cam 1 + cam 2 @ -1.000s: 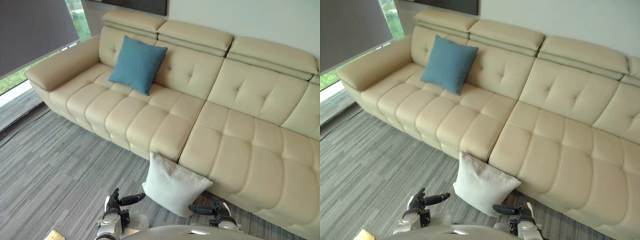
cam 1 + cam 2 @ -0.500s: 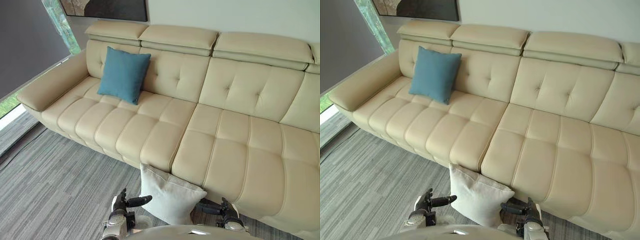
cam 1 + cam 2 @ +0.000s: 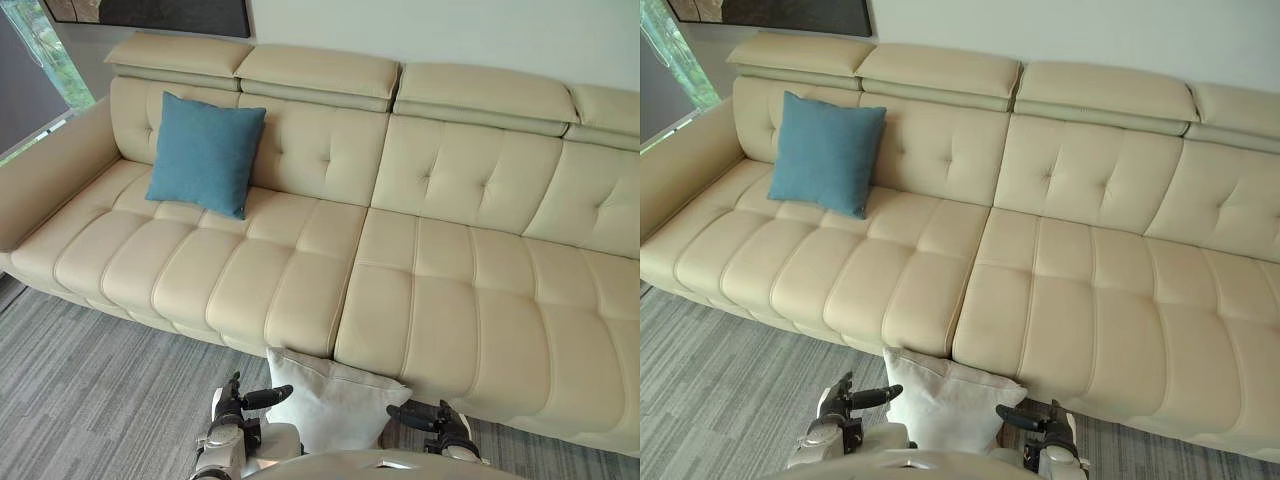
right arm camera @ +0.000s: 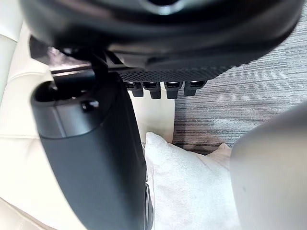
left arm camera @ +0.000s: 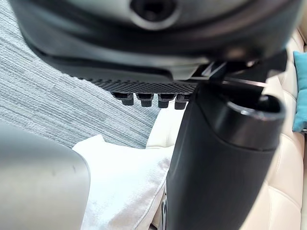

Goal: Pick up cushions and gather them together orderly.

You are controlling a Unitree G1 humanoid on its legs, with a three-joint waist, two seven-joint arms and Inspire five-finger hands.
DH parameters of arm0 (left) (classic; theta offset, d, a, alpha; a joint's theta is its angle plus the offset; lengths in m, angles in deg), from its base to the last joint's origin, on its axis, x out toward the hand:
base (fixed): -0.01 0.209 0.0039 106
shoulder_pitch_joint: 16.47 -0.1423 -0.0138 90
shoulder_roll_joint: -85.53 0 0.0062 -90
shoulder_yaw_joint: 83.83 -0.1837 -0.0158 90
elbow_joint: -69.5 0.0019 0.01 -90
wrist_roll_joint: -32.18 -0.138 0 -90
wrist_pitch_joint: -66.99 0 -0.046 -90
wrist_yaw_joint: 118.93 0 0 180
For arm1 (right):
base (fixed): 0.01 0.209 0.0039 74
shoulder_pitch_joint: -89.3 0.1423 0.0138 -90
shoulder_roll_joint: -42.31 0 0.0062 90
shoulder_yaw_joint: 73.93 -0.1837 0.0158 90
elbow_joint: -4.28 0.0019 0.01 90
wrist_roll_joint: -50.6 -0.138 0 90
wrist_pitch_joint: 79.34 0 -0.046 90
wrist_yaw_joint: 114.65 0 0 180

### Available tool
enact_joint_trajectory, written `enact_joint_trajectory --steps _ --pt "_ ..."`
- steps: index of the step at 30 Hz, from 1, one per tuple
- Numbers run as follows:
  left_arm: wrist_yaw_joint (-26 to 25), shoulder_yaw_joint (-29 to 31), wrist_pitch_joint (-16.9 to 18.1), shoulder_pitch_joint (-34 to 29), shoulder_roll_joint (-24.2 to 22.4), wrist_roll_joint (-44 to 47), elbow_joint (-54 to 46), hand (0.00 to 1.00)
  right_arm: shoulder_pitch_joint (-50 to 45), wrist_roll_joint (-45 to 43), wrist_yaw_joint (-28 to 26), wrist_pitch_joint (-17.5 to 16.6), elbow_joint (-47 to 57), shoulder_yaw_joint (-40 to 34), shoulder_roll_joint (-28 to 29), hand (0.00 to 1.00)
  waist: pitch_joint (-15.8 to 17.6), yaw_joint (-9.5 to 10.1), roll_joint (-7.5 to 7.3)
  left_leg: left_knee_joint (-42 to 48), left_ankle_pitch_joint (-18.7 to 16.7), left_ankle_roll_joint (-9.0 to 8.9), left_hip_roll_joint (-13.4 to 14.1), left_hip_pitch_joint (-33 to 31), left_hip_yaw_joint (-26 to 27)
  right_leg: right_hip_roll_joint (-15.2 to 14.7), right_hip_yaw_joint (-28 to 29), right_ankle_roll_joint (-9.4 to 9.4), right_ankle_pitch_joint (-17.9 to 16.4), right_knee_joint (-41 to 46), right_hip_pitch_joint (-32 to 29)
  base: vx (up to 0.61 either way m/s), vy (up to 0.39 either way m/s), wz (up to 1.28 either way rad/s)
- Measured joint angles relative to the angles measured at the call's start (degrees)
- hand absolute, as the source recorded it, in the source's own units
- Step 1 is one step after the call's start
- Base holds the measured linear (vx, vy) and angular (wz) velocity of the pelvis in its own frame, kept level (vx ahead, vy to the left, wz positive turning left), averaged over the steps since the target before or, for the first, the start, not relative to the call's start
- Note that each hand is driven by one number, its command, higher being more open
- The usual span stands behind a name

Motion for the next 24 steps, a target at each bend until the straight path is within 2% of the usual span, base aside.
enact_joint_trajectory --steps 4,5,8,11,15,19,24 --pt "-0.4 0.2 0.0 1.9 -0.2 0.4 -0.5 1.00 0.7 -2.5 0.7 -0.3 0.1 -3.2 -0.6 1.00 1.7 -0.02 1.30 4.7 -1.0 -0.24 1.6 -6.3 -1.8 1.9 -1.2 -0.01 0.0 4.1 -5.2 -0.07 -0.070 0.16" --pt "-0.6 0.2 0.0 2.9 -0.3 0.4 -1.2 1.00 1.9 -3.5 1.0 -0.3 0.1 -3.8 -0.9 1.00 3.4 0.11 1.69 6.7 -1.3 -0.35 1.9 -9.1 -2.7 2.5 -1.6 -0.06 -0.2 7.4 -8.5 -0.13 -0.046 0.12" --pt "-2.1 0.5 -0.1 5.9 0.2 1.3 -3.3 1.00 5.2 -4.5 2.0 -0.3 0.9 -4.7 -0.8 1.00 7.4 0.32 0.67 11.3 -1.7 -0.41 2.0 -16.3 -2.8 2.4 -1.5 -0.11 -2.2 15.5 -17.1 -0.20 -0.049 0.00" --pt "-3.3 1.2 0.0 10.5 0.2 2.6 -5.9 1.00 8.6 -6.5 2.3 -0.4 2.4 -4.8 -0.7 1.00 11.0 0.77 0.62 16.2 -2.2 -0.09 2.0 -23.3 -2.9 2.4 -1.4 -0.19 -4.1 20.3 -24.0 -0.18 -0.006 -0.06" --pt "-5.0 5.6 0.1 17.9 1.3 3.5 -9.7 1.00 14.7 -8.7 3.7 -0.6 4.3 -4.8 -0.8 1.00 14.3 0.72 0.35 20.6 -1.7 0.16 1.7 -33.6 -3.5 2.3 -1.5 -0.48 -5.9 24.5 -33.9 -0.21 0.034 -0.04" --pt "-6.6 8.9 0.5 25.3 4.6 4.8 -10.5 1.00 21.7 -10.9 4.8 -0.8 4.9 -4.8 -0.7 1.00 17.2 0.43 -0.71 21.9 0.1 0.39 1.7 -41.1 -3.8 2.2 -1.4 -0.19 -5.6 27.2 -41.9 -0.13 0.064 0.00" --pt "-8.0 9.8 0.5 31.0 4.6 6.7 -11.7 1.00 30.8 -11.0 6.8 -1.1 6.0 -4.6 -0.1 1.00 19.2 0.38 -0.99 22.5 1.2 0.68 1.7 -47.2 -3.3 2.0 -1.0 0.02 -4.9 28.6 -48.5 -0.03 0.047 -0.05"
